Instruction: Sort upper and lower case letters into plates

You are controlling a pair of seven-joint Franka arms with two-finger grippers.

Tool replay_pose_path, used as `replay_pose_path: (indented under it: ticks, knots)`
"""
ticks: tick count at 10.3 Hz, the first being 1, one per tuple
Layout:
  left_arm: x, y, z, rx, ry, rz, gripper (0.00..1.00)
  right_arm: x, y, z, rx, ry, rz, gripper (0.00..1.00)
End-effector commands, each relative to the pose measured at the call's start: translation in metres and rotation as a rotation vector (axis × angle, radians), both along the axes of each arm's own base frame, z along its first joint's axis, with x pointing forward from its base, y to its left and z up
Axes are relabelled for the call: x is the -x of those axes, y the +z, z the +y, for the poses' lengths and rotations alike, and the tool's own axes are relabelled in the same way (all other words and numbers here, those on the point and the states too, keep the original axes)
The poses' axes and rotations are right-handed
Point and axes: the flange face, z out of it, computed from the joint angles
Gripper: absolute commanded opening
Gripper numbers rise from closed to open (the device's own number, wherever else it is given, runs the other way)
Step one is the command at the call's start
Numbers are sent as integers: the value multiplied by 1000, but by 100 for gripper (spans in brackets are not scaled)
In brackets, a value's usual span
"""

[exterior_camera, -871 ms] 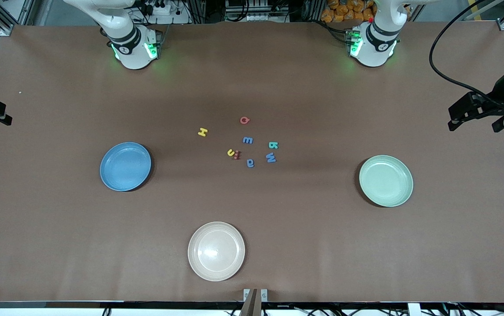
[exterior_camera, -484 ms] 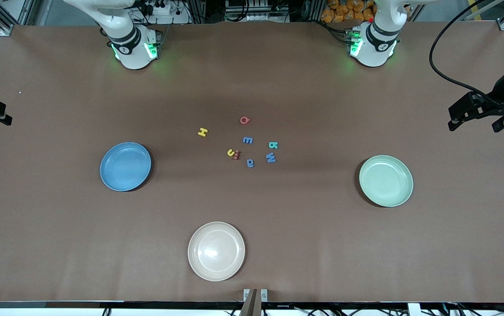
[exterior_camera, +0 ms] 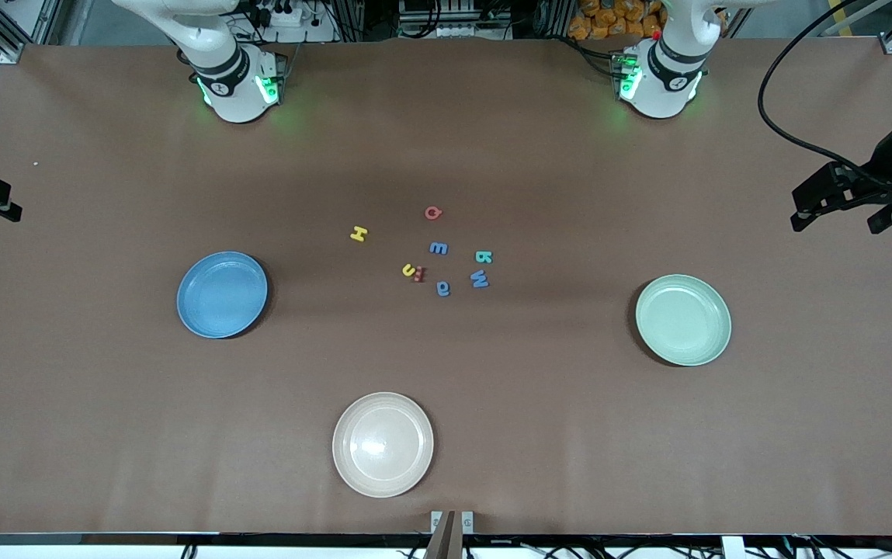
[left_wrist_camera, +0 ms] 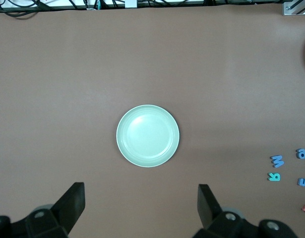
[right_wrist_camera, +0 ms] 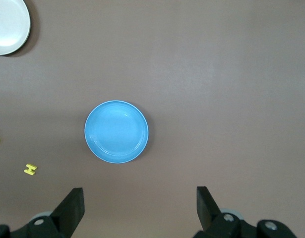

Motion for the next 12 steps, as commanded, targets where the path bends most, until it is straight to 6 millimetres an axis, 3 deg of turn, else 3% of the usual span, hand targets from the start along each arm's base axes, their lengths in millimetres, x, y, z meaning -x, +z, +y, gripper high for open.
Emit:
replay_pose_path:
  ticks: [1,2,5,8,9,10,11,12]
  knots:
    - [6,12,-13,23,-23,-18,100,0,2,-1,-1,-18,4,100]
    - [7,2,-30,38,-32,12,100,-1,0,1,-8,-16,3,100]
    - [7,-53,-103,121,-56,158,100,-1,-3,26,-6,30,47,100]
    - [5,-107,-178,169,-22,263,100,-2,5,3,-29,-15,1,100]
    - [4,-129,-207,167,10,273,100,-7,-7,2,-7,-23,26,100]
    - [4,-152,-236,168,52,280,100,-32,-58,4,-28,-17,108,100]
    - [5,-176,-264,150,104,281,100,-47,-89,15,-22,-1,149,100]
    - [7,-201,-287,112,138,270,100,-58,-93,34,13,30,104,100]
